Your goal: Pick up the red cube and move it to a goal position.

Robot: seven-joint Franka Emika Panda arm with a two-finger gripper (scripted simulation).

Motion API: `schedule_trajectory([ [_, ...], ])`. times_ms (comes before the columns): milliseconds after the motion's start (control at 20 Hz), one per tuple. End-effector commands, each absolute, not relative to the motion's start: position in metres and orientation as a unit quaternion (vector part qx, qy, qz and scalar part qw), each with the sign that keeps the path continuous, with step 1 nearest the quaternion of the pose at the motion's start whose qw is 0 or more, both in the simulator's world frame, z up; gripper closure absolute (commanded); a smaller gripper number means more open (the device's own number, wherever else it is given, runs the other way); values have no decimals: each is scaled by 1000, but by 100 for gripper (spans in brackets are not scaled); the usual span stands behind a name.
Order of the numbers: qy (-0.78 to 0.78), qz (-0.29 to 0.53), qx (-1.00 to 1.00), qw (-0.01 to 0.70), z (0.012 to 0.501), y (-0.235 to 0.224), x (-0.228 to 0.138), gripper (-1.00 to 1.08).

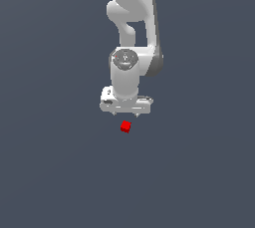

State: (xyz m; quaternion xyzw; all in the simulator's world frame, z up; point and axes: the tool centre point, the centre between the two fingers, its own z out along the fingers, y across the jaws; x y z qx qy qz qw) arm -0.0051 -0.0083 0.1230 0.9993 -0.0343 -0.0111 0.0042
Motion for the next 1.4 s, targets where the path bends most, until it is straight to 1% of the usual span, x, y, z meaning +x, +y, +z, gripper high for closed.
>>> schedule_trajectory([
  [0,-54,-10,998,4,108,-8,-5,-92],
  [500,-148,-2,989,1,38,-8,1,-92],
  [900,-172,0,985,0,20,-8,3,-92],
  [950,-172,0,985,0,20,-8,3,108],
  [1350,-172,0,985,0,20,-8,3,108],
])
